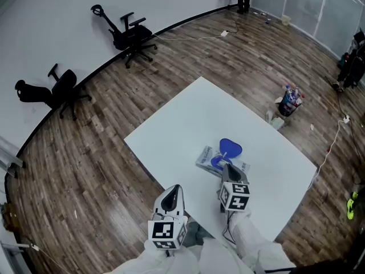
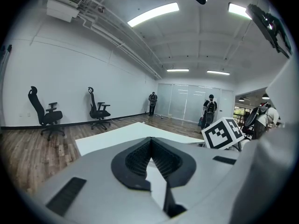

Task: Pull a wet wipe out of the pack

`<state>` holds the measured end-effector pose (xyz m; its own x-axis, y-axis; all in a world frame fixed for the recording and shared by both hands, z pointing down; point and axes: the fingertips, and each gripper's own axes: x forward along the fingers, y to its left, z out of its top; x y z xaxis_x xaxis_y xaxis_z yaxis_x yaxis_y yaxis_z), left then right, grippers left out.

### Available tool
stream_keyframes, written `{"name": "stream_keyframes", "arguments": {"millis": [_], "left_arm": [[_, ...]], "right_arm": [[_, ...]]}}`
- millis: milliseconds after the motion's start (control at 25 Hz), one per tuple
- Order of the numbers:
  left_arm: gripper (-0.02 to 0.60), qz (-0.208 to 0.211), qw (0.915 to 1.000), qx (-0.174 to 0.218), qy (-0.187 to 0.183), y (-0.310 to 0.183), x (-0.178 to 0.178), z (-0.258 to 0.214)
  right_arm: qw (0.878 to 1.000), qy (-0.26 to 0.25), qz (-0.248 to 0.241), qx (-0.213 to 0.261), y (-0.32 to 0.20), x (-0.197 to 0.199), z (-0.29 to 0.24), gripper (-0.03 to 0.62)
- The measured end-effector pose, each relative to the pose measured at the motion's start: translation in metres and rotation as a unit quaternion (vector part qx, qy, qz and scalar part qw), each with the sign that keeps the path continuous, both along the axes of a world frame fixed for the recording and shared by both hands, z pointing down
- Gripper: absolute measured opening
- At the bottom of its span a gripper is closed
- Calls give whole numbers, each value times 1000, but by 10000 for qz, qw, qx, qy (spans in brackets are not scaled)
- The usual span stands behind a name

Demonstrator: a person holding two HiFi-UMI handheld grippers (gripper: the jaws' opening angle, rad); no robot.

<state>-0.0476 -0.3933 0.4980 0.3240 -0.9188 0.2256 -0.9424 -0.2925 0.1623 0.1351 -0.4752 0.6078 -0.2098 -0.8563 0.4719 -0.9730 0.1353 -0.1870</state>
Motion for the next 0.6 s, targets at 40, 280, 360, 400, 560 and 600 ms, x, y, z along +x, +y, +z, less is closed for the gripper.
{"name": "stream_keyframes", "arguments": {"millis": [40,280,360,400,560,600], "left_arm": [[0,-1,10000,7,2,0,0,0],[0,-7,10000,23,31,-1,1,-2],[0,-6,10000,26,38,-1,0,-2],[0,-7,10000,25,41,-1,0,-1],[0,-11,10000,31,63,-3,0,-1],[0,-10,10000,32,68,-4,0,-1]], "right_arm": [[10000,0,0,3,-1,0,-1,9],[10000,-7,11,48,-3,0,-6,9],[10000,-10,25,61,-2,0,-8,9],[10000,-12,30,69,-2,-1,-9,9],[9999,-12,39,105,-5,0,-13,9],[9999,-13,43,115,-5,0,-14,9]]}}
